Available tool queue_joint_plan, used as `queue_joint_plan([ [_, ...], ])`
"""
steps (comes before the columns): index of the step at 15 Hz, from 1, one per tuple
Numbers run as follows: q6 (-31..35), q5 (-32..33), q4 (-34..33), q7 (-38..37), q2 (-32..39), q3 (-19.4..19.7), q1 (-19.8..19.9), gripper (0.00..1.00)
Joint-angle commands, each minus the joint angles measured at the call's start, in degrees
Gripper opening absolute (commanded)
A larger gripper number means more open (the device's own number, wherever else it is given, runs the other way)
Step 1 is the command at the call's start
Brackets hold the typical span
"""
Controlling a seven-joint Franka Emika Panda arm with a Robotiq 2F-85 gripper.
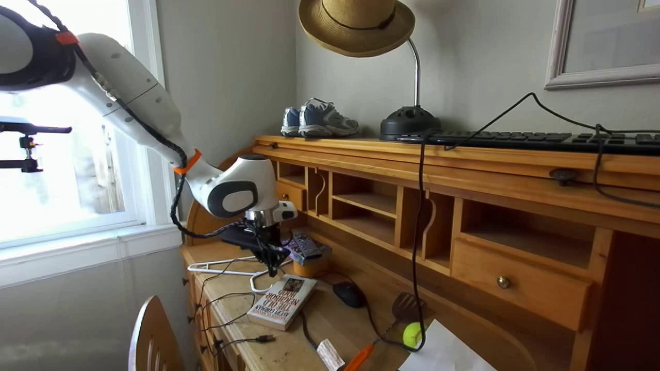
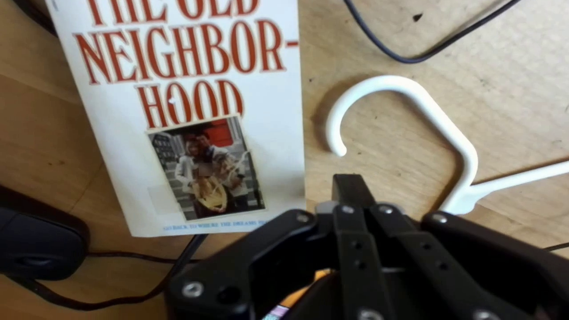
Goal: Move the white book forwards.
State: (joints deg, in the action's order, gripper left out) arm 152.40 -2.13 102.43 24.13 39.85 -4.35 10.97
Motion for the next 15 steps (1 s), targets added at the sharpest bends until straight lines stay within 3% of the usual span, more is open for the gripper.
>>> queue_joint_plan([
  [1, 1.64, 2.1, -2.99, 0.1, 3.38, 0.21, -0.08, 0.0],
  [10, 6.08, 3.48, -6.51, -3.69, 7.39, 2.76, -0.81, 0.0],
  [15, 5.47, 3.77, -8.11, -12.26, 8.06, 7.96, -3.97, 0.0],
])
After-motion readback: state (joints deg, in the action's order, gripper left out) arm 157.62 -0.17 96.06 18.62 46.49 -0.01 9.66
